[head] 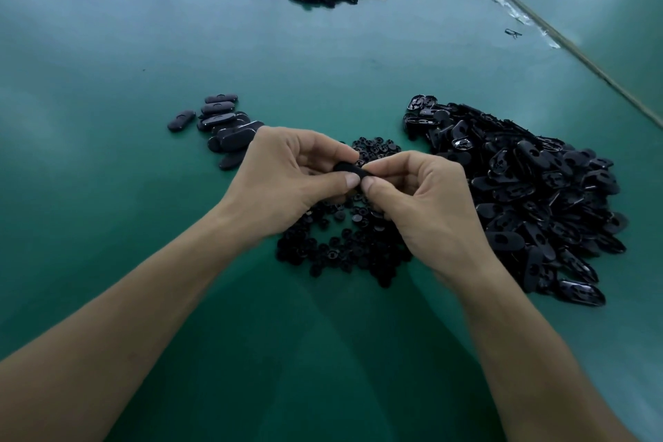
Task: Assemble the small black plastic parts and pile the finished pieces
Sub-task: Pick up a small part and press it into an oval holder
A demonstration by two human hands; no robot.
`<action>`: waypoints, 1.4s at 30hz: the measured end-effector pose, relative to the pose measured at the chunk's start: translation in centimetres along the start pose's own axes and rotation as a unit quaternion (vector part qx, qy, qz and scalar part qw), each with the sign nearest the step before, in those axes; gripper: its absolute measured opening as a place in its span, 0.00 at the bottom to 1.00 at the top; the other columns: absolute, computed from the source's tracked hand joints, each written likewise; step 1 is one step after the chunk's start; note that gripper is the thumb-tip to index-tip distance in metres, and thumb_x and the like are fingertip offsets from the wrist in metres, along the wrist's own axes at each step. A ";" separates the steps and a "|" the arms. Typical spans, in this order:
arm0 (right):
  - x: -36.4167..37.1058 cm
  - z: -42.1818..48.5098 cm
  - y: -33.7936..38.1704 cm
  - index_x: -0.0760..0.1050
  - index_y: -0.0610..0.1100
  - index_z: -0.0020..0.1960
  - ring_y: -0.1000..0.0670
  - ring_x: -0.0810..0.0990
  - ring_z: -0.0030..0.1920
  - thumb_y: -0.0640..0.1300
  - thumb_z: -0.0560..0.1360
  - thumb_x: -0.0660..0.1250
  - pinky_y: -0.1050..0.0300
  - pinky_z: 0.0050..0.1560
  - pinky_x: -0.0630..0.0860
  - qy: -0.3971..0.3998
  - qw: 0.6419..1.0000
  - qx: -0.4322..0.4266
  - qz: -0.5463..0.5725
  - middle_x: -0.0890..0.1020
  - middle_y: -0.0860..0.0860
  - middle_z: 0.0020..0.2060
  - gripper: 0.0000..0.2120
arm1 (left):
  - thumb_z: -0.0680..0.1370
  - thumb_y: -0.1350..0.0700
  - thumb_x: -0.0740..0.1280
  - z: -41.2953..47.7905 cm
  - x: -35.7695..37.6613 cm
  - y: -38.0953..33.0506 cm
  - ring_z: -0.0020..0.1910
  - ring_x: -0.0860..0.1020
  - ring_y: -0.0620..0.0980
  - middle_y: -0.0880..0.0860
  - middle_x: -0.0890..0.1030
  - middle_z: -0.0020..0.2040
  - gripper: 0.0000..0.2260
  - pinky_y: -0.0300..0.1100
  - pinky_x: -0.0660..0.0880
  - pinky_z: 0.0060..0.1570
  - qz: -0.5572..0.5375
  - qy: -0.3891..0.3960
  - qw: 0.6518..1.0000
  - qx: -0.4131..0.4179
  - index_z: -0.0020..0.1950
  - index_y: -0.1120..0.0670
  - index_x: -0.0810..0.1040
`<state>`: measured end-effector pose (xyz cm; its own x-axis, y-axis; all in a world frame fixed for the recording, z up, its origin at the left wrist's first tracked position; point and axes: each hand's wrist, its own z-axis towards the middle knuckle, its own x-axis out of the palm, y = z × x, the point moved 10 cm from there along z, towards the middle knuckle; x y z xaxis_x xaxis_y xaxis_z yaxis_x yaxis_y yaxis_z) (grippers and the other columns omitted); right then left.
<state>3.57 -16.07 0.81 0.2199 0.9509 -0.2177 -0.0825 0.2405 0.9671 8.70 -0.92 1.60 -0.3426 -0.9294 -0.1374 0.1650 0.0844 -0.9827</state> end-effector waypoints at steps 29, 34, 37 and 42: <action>-1.6 -0.3 -0.2 0.82 0.54 0.51 0.51 0.73 0.57 0.57 0.73 0.74 0.52 0.59 0.73 0.058 0.916 0.018 -0.397 0.76 0.57 0.46 0.11 | 0.70 0.48 0.78 1.2 -13.0 3.6 0.35 0.80 0.37 0.40 0.83 0.35 0.07 0.41 0.79 0.46 0.221 -0.289 0.931 -0.040 0.38 0.42 0.81; -1.8 -0.1 0.3 0.81 0.51 0.47 0.53 0.76 0.48 0.52 0.73 0.76 0.54 0.51 0.76 0.026 0.931 -0.024 -0.363 0.77 0.56 0.43 0.07 | 0.71 0.46 0.76 0.7 -12.7 2.9 0.50 0.80 0.49 0.44 0.81 0.44 0.07 0.45 0.74 0.51 0.341 -0.292 0.893 -0.038 0.40 0.40 0.78; -2.1 0.0 1.0 0.80 0.52 0.43 0.60 0.76 0.40 0.49 0.74 0.76 0.69 0.41 0.71 -0.001 0.948 -0.049 -0.314 0.78 0.59 0.38 0.05 | 0.73 0.48 0.76 0.7 -12.4 2.5 0.51 0.77 0.49 0.50 0.76 0.53 0.09 0.43 0.69 0.50 0.346 -0.294 0.890 -0.024 0.47 0.40 0.78; -2.2 0.0 2.2 0.75 0.53 0.42 0.56 0.79 0.31 0.48 0.76 0.73 0.65 0.33 0.75 -0.050 0.979 -0.084 -0.177 0.82 0.54 0.34 0.08 | 0.75 0.51 0.74 1.2 -8.7 -0.2 0.30 0.75 0.36 0.43 0.80 0.34 0.05 0.29 0.71 0.35 0.270 -0.229 0.934 0.056 0.41 0.45 0.80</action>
<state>2.90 -17.64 3.41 0.3561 0.7810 -0.5131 -0.1407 0.5876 0.7968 12.79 6.73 3.11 0.2445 -0.8207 -0.5164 0.3033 0.5706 -0.7632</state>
